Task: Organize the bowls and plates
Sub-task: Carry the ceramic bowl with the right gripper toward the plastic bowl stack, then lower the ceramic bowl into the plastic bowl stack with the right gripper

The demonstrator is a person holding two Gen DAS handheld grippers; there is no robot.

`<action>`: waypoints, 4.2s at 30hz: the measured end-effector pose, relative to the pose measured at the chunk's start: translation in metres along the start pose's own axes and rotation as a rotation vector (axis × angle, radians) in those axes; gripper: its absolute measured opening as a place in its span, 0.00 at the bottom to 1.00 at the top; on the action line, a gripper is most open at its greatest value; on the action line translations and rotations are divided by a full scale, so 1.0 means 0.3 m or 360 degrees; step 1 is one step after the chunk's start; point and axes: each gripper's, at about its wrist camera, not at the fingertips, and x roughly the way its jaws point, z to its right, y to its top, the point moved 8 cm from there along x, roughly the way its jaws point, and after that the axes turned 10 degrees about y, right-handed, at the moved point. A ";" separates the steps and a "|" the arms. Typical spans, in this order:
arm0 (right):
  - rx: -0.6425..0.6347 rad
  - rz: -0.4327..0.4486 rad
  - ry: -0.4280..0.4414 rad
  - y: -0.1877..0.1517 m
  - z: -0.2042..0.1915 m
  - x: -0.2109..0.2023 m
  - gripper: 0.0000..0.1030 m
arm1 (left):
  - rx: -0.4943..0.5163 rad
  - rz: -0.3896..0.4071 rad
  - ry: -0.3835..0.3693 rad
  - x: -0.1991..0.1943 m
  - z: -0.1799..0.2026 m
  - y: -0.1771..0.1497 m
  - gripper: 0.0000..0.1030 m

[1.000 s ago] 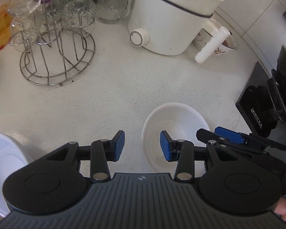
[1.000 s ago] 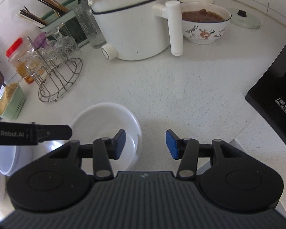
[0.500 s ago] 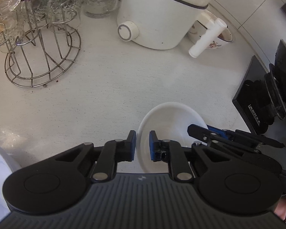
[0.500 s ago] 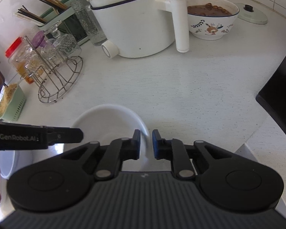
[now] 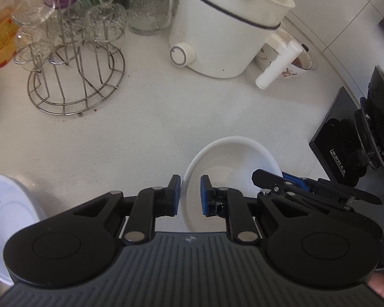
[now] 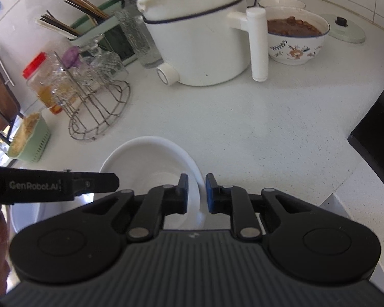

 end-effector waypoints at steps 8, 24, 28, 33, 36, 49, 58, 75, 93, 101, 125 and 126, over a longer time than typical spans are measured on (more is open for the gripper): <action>0.0010 0.0062 0.0041 0.017 -0.039 -0.067 0.18 | -0.0029 0.0056 -0.0026 -0.092 -0.015 0.000 0.18; -0.0046 0.0137 0.0134 0.024 -0.167 -0.174 0.18 | -0.0044 0.0133 0.0024 -0.261 -0.068 -0.055 0.18; -0.0066 0.0132 0.0160 0.018 -0.201 -0.183 0.18 | -0.0072 0.0153 0.0030 -0.298 -0.096 -0.069 0.18; -0.0072 0.0132 0.0180 0.005 -0.236 -0.186 0.18 | -0.0082 0.0175 0.0044 -0.339 -0.127 -0.089 0.18; -0.0095 0.0112 0.0204 -0.008 -0.265 -0.179 0.18 | -0.0111 0.0183 0.0062 -0.354 -0.154 -0.100 0.18; -0.0212 0.0075 0.0349 0.003 -0.432 -0.133 0.18 | -0.0310 0.0269 0.0133 -0.433 -0.329 -0.131 0.18; -0.0305 0.0016 0.0463 0.006 -0.559 -0.076 0.18 | -0.0499 0.0325 0.0190 -0.474 -0.472 -0.168 0.18; -0.0548 -0.0242 0.0557 0.012 -0.746 0.142 0.18 | -0.0830 0.0389 0.0284 -0.439 -0.734 -0.176 0.18; -0.0702 -0.0382 0.0525 -0.054 -0.818 0.303 0.18 | -0.0944 0.0300 0.0299 -0.303 -0.885 -0.228 0.18; -0.0695 -0.0370 0.0520 -0.053 -0.794 0.279 0.21 | -0.0953 0.0303 0.0294 -0.304 -0.872 -0.243 0.18; 0.0028 -0.0610 0.0587 -0.165 -0.617 0.404 0.23 | -0.1017 0.0199 0.0298 -0.294 -0.836 -0.367 0.51; 0.0037 -0.0611 0.0586 -0.165 -0.615 0.403 0.21 | -0.1012 0.0199 0.0287 -0.294 -0.832 -0.365 0.51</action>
